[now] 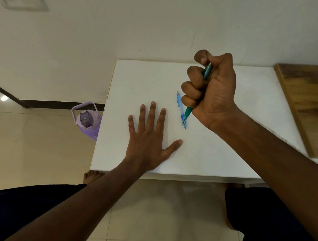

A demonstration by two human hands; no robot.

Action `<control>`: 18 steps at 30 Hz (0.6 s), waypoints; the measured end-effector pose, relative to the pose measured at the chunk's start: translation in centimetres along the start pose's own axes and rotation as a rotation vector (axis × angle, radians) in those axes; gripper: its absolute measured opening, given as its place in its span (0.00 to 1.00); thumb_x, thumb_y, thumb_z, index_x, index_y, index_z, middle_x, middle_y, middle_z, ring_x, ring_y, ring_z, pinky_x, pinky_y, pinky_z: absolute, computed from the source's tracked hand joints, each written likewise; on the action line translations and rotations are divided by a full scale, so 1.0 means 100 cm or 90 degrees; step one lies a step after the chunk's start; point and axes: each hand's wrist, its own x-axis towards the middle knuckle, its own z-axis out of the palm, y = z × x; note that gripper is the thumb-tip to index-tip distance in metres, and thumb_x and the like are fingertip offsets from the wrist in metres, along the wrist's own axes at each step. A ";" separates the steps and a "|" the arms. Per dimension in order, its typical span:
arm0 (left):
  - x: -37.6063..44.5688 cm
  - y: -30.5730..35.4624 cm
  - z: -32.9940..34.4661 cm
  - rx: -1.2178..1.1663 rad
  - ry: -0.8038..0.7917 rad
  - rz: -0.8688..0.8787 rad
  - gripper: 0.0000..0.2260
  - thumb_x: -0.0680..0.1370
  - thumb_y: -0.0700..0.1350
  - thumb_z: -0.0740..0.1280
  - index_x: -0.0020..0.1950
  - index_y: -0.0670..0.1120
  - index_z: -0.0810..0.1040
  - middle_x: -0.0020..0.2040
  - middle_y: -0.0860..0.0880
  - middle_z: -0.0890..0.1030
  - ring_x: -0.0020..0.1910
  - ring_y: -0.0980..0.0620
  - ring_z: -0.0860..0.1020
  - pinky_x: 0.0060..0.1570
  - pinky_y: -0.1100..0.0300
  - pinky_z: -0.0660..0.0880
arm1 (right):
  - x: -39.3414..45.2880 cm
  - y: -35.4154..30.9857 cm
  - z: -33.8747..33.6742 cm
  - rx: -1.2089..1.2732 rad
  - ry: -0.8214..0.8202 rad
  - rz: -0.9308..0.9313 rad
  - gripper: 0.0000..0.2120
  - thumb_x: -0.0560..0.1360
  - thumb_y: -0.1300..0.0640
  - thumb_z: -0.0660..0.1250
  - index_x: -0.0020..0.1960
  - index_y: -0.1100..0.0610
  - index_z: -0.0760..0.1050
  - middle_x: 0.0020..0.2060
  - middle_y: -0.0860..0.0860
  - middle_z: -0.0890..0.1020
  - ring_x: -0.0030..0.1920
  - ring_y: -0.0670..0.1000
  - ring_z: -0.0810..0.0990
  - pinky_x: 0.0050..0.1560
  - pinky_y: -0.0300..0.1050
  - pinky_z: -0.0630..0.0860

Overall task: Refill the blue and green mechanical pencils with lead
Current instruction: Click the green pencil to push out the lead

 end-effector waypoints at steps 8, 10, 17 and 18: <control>-0.001 0.001 -0.002 0.009 0.003 0.001 0.48 0.76 0.80 0.46 0.87 0.52 0.43 0.87 0.47 0.39 0.86 0.39 0.40 0.79 0.28 0.48 | 0.001 -0.003 -0.003 0.038 0.020 0.008 0.16 0.83 0.52 0.47 0.40 0.53 0.66 0.23 0.46 0.61 0.23 0.45 0.54 0.26 0.35 0.55; -0.001 0.002 -0.002 0.012 0.005 0.000 0.48 0.76 0.80 0.46 0.87 0.52 0.43 0.87 0.47 0.39 0.86 0.39 0.40 0.79 0.28 0.48 | 0.002 -0.004 -0.004 0.047 0.016 0.012 0.16 0.83 0.51 0.47 0.41 0.53 0.67 0.23 0.46 0.61 0.23 0.45 0.55 0.26 0.35 0.55; -0.001 -0.010 -0.013 -0.007 -0.069 0.026 0.47 0.76 0.80 0.47 0.86 0.53 0.42 0.87 0.47 0.37 0.85 0.40 0.38 0.81 0.32 0.44 | 0.008 -0.004 -0.007 0.072 0.033 -0.003 0.16 0.83 0.51 0.47 0.41 0.53 0.67 0.23 0.46 0.62 0.22 0.45 0.57 0.27 0.35 0.55; -0.001 -0.013 -0.018 -0.010 -0.091 0.032 0.46 0.76 0.79 0.48 0.86 0.54 0.43 0.87 0.48 0.37 0.85 0.41 0.38 0.81 0.33 0.44 | 0.008 -0.004 -0.007 0.079 0.033 -0.002 0.17 0.83 0.50 0.47 0.41 0.53 0.68 0.23 0.46 0.62 0.22 0.45 0.57 0.26 0.36 0.56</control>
